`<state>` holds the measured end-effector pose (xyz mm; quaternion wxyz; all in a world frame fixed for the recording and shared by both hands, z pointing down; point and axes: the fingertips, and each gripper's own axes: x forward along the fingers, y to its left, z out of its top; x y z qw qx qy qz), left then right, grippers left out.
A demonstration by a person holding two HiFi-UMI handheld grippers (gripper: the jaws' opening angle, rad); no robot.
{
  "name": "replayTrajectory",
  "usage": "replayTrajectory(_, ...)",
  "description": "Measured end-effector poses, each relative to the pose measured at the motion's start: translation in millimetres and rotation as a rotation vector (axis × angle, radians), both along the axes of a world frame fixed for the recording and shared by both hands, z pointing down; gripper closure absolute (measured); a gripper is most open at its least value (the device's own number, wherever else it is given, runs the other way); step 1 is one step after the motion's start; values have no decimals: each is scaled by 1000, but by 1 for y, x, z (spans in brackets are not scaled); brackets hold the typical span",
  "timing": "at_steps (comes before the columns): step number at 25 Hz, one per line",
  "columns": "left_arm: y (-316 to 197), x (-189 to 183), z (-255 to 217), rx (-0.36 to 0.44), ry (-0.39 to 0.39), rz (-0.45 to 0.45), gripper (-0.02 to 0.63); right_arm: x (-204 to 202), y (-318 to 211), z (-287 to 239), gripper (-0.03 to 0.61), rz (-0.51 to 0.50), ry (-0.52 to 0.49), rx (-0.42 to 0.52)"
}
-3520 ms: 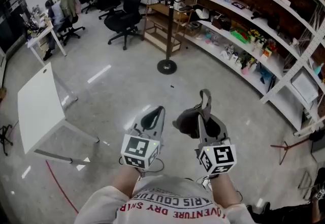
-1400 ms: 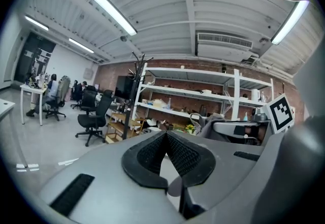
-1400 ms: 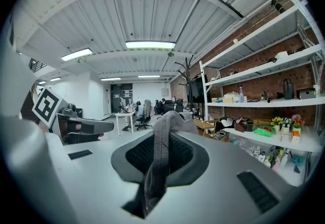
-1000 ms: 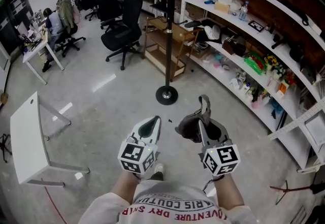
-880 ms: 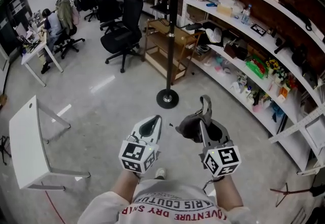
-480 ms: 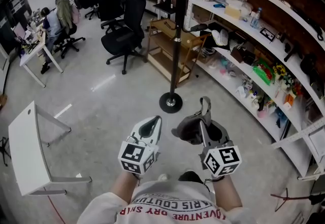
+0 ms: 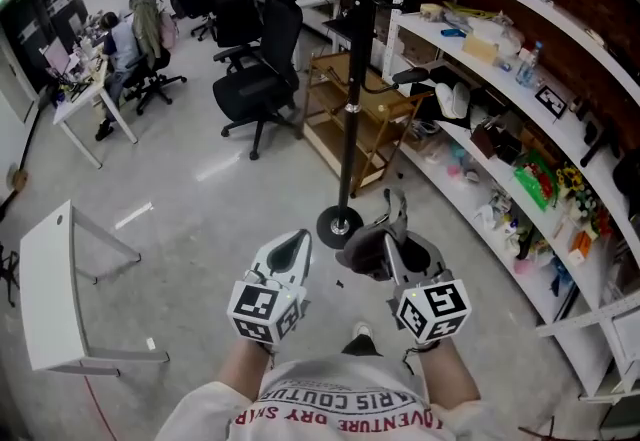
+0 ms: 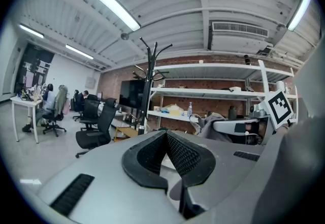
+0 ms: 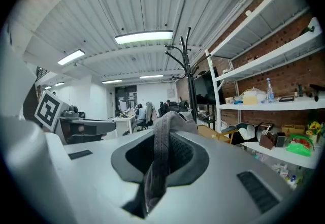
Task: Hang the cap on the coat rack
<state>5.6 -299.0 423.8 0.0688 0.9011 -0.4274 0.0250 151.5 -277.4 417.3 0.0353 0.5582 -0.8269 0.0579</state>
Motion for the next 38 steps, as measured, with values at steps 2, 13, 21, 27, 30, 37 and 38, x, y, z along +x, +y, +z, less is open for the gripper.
replayTrajectory(2,-19,24,-5,5,9,-18,609,22,-21,-5,541,-30,9,6)
replayTrajectory(13,-92,123,-6,-3,16,-69,609,116,-107,-21,541,-104,61,43)
replayTrajectory(21,-150,139,-13,4,18,-70,609,134,-169,-56,541,-119,75,126)
replayTrajectory(27,-200,137,-25,29,24,-32,609,122,-218,-97,541,-115,136,224)
replayTrajectory(30,-222,129,-31,44,37,-30,609,112,-241,-121,541,-115,170,283)
replayTrajectory(37,-255,115,-37,46,10,-1,609,86,-276,-185,541,-132,253,443)
replayTrajectory(38,-257,114,-38,50,8,1,609,83,-279,-193,541,-135,262,463)
